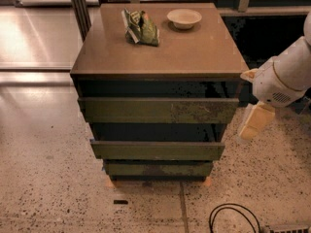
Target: Open top drawer
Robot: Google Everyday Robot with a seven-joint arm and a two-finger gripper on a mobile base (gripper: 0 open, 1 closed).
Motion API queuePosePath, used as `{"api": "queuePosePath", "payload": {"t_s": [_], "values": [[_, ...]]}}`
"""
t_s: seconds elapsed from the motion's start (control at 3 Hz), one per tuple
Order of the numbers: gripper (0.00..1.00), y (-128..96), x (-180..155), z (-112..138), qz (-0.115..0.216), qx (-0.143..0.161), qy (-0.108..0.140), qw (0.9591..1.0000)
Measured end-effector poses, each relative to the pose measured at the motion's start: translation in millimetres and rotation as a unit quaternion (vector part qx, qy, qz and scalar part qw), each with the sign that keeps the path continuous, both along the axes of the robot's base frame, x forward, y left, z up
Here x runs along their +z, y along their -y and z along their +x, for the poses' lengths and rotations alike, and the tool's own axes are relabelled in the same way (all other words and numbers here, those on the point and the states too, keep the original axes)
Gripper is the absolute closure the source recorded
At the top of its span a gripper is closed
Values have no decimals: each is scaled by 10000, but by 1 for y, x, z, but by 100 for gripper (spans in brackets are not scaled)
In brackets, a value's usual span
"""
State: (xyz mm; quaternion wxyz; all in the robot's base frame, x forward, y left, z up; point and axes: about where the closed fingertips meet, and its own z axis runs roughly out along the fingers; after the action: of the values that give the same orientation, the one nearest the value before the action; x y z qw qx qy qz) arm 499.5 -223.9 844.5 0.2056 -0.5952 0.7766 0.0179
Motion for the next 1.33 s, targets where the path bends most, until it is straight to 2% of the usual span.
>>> {"api": "queuePosePath", "payload": {"t_s": [0.33, 0.67, 1.33], "values": [[0, 0, 0, 0, 0, 0, 0, 10000], [0, -9, -14, 5, -7, 44, 74, 10000], [0, -41, -62, 35, 175, 341, 340, 9987]]}}
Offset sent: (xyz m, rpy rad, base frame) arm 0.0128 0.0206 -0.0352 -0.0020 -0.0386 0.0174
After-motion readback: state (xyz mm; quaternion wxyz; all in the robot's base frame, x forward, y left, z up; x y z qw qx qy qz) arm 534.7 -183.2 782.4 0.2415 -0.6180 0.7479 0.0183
